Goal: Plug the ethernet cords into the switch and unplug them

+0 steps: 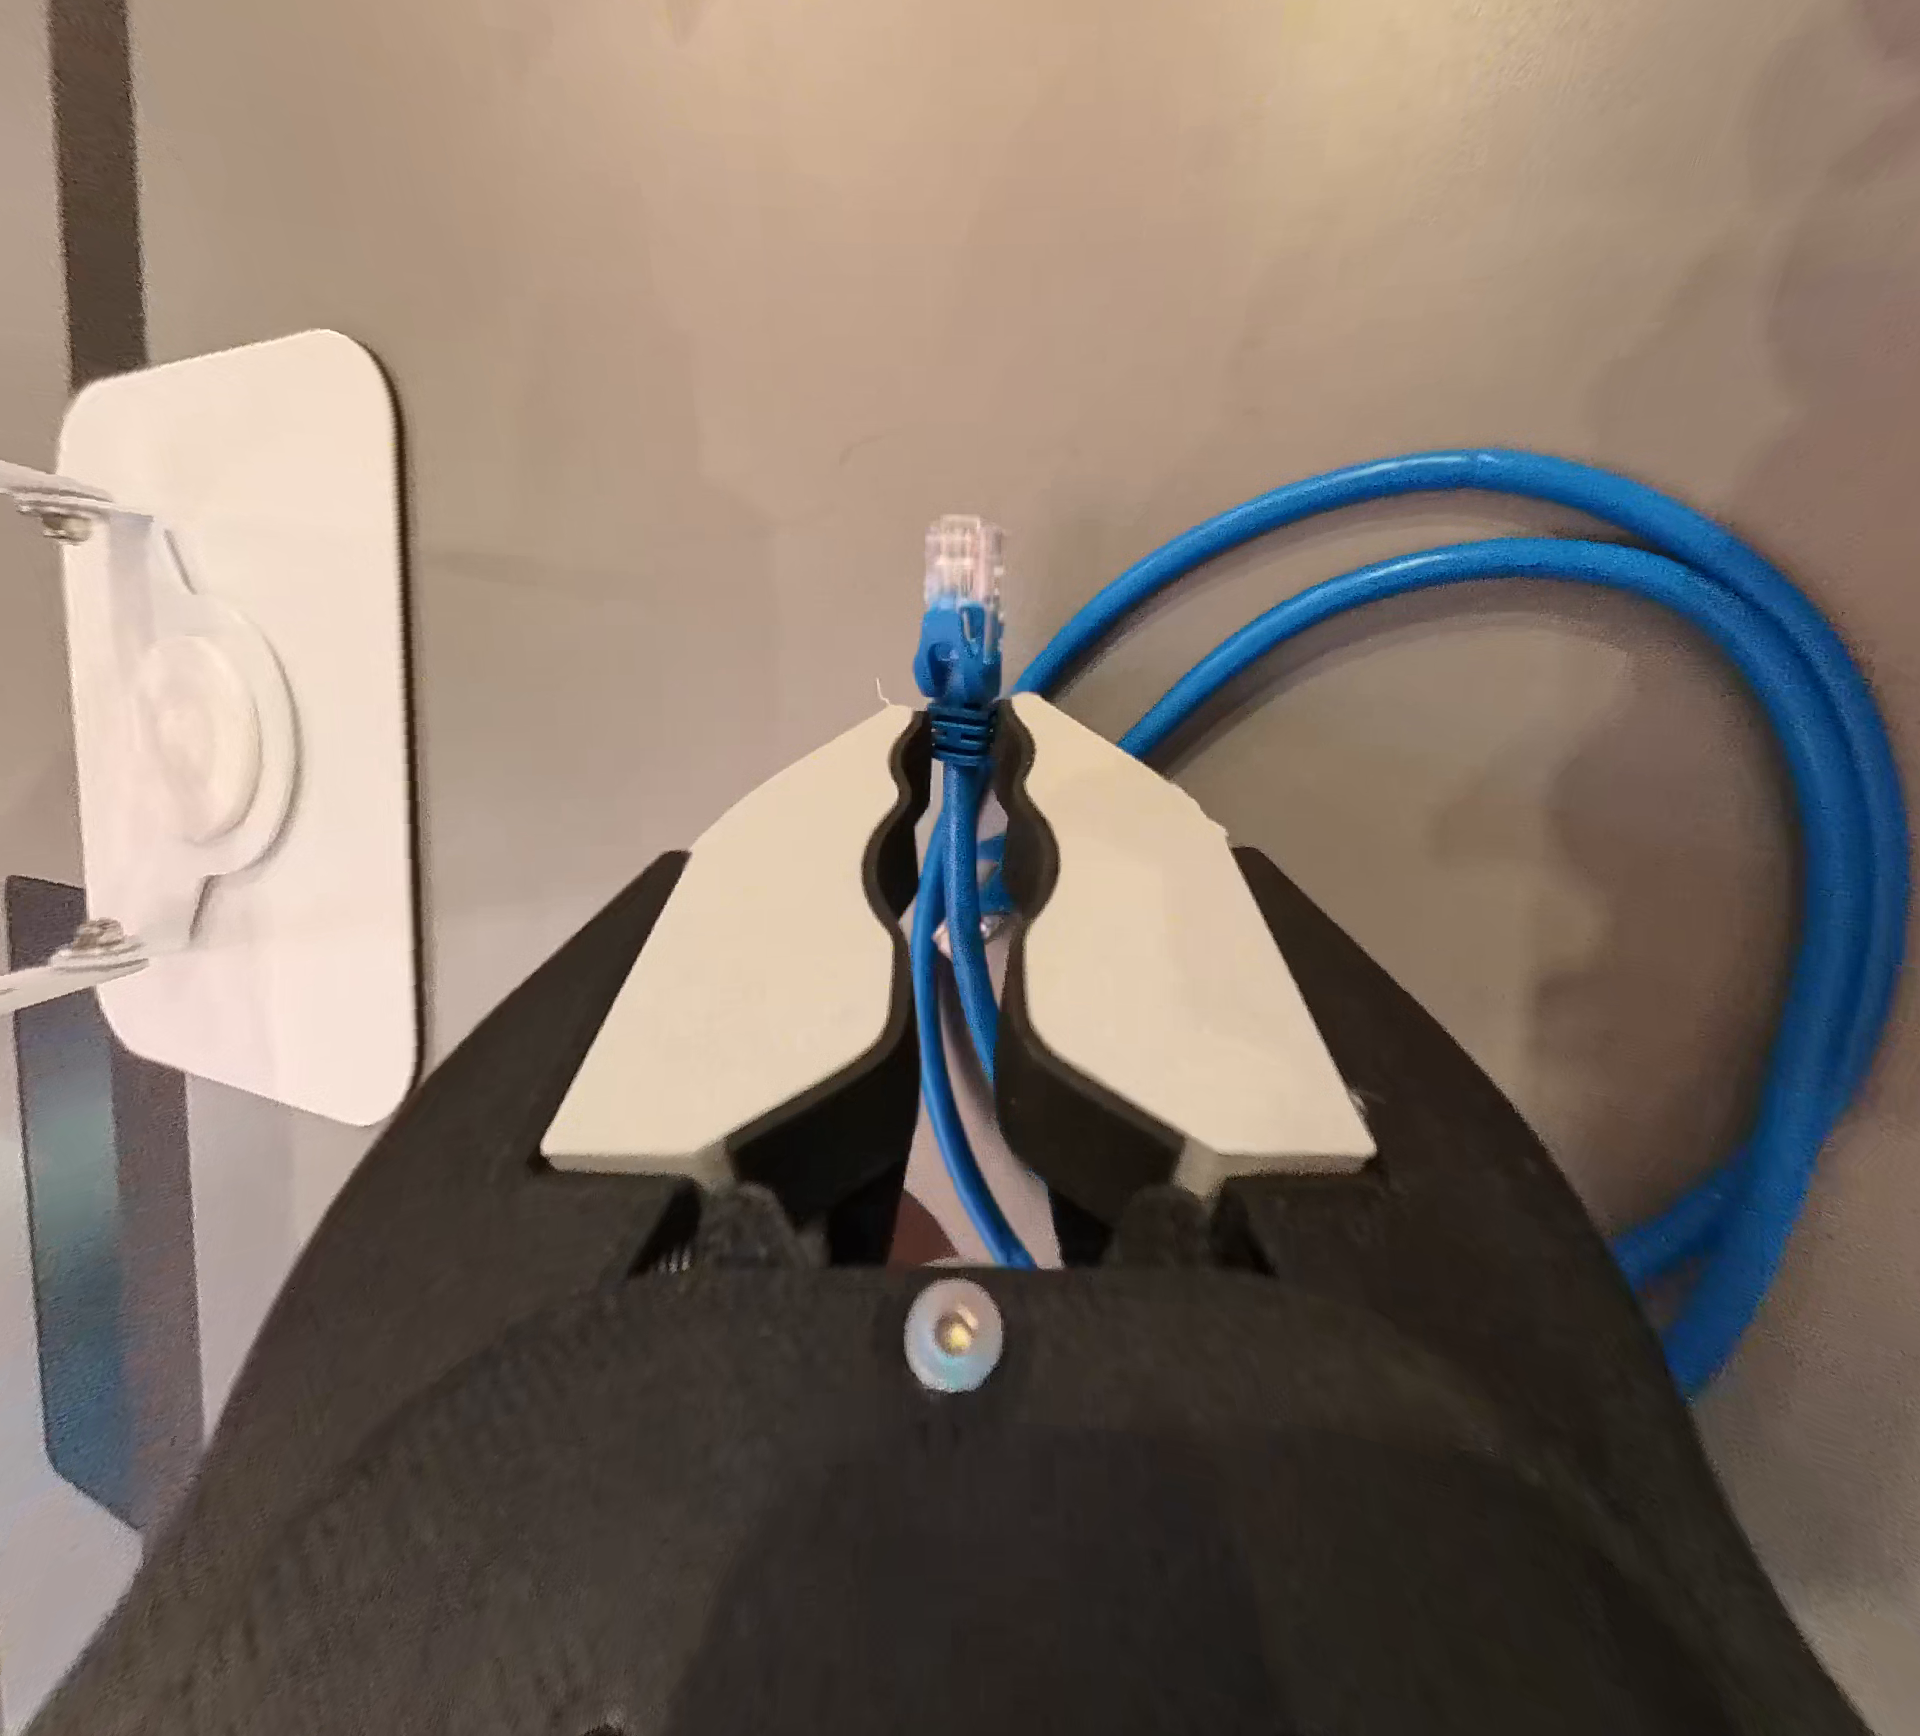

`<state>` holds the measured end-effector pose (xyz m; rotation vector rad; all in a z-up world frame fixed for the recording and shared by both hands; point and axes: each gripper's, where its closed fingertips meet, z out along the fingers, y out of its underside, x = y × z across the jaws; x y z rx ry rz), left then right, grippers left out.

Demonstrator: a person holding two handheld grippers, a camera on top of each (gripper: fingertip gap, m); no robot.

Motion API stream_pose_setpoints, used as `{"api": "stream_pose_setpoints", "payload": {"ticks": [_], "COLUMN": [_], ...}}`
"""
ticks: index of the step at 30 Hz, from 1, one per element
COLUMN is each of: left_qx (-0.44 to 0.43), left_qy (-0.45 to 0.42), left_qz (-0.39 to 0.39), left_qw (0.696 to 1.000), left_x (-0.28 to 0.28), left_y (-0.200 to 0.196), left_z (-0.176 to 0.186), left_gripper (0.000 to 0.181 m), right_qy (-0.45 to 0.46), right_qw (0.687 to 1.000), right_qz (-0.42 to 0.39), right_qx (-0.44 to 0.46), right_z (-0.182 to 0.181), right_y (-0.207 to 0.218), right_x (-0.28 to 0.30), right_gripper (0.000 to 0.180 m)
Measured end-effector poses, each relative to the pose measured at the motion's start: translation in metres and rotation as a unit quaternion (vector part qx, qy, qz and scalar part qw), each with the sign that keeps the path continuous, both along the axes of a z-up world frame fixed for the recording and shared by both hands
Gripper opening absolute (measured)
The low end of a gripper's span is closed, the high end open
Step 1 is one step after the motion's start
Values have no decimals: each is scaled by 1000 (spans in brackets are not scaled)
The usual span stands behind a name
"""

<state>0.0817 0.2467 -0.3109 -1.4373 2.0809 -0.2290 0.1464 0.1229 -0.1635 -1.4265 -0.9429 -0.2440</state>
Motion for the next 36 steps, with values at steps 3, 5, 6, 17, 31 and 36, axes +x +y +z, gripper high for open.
{"api": "stream_pose_setpoints", "payload": {"ticks": [3,5,6,17,31,36], "left_qx": [9,6,12,48,-11,-26], "left_qy": [-8,-19,-26,-17,89,105], "left_qz": [9,20,27,75,32,21], "left_qw": [1000,1000,999,996,995,994], "left_x": [-4,-10,-14,-89,-45,-31], "left_y": [3,5,9,19,-61,-65], "left_z": [14,28,37,171,147,126], "left_gripper": [11,11,11,11,10,10], "right_qy": [-4,-9,-14,-126,-256,-269], "right_qw": [1000,1000,1000,990,962,958], "right_qz": [-3,-5,-8,-59,-92,-90], "right_qx": [-2,-5,-7,-2,31,47], "right_z": [-2,-4,-5,-18,-21,-20], "right_y": [1,3,5,41,87,86], "right_x": [1,1,1,3,-15,-19], "right_gripper": [22,22,22,22,22,22]}}
